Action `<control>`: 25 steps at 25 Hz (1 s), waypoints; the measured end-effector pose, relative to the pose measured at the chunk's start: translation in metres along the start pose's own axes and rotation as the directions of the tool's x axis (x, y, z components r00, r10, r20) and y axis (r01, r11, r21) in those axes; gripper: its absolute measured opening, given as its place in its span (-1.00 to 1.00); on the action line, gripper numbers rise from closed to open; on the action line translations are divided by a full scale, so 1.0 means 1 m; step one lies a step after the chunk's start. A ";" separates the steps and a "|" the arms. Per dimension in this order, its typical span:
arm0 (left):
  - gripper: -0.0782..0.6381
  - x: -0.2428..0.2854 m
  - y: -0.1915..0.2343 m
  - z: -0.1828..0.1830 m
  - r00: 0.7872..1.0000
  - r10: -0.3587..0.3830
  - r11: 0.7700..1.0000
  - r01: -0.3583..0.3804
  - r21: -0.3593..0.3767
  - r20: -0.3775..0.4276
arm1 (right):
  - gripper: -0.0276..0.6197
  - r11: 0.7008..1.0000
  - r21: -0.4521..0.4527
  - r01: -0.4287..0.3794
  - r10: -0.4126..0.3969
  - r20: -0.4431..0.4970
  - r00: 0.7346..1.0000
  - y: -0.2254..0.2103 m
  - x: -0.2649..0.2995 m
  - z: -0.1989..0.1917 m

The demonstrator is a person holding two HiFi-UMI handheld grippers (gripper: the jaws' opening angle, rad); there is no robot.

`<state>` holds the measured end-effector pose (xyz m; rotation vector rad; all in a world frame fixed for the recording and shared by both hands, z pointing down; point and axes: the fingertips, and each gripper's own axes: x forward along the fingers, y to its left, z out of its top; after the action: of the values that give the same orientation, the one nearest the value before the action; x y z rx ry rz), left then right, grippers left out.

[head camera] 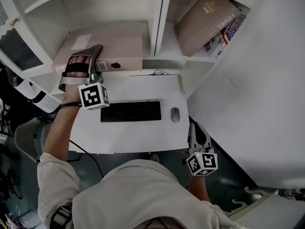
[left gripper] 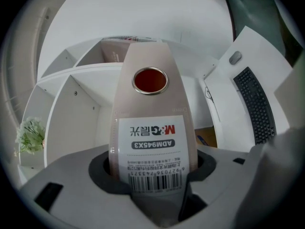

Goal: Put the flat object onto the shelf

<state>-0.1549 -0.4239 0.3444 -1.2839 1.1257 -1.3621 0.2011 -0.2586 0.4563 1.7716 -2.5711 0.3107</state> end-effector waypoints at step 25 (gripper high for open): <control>0.30 0.050 -0.036 0.005 0.931 -0.363 0.930 0.365 -0.042 0.045 | -0.91 0.999 0.021 0.028 -0.028 -0.004 1.000 -0.027 -0.002 -0.003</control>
<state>-0.1529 -0.4677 0.3874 -1.6068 0.9295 -1.5784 0.2268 -0.2653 0.4636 1.8105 -2.5479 0.3414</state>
